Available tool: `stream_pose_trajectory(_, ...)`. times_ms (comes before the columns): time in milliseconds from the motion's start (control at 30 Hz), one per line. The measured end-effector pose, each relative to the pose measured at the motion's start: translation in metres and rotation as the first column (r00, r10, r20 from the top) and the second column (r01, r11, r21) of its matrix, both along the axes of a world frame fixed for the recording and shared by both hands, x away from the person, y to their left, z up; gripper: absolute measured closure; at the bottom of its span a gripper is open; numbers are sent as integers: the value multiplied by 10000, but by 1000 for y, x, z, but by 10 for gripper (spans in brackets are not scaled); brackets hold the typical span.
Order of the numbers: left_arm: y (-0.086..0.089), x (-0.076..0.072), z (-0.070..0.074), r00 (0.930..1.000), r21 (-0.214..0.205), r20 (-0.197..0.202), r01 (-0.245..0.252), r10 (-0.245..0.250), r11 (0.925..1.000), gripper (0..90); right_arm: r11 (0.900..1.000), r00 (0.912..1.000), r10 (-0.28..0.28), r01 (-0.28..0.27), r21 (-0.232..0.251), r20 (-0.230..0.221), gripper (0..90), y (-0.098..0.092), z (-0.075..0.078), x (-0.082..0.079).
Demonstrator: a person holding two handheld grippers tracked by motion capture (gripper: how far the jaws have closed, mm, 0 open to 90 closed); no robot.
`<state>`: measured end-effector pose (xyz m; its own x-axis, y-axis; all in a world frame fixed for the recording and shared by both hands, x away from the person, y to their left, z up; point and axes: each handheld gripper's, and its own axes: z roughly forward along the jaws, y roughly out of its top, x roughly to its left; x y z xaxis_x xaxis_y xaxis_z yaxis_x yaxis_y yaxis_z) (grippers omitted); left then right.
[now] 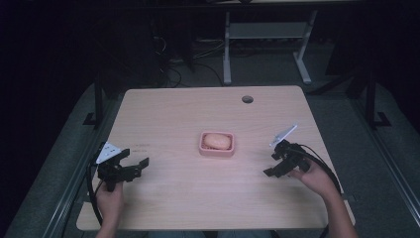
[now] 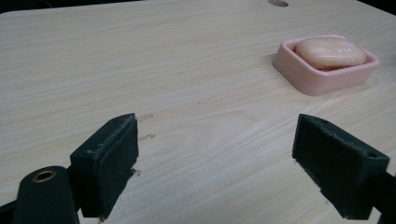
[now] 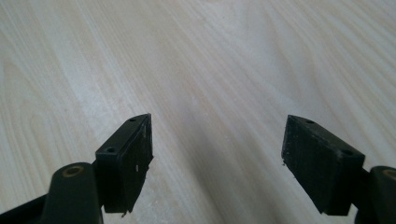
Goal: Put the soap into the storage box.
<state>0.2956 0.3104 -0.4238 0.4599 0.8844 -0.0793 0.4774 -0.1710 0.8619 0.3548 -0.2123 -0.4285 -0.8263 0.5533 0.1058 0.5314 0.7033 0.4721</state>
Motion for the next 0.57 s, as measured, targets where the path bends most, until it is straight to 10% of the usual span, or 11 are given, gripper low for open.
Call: stream_pose_trajectory(567,-5,2,-1,9999,174,-94,135,-133,9998,142,9977,9988,-399,383,568,288,242,-23,-19,-44)
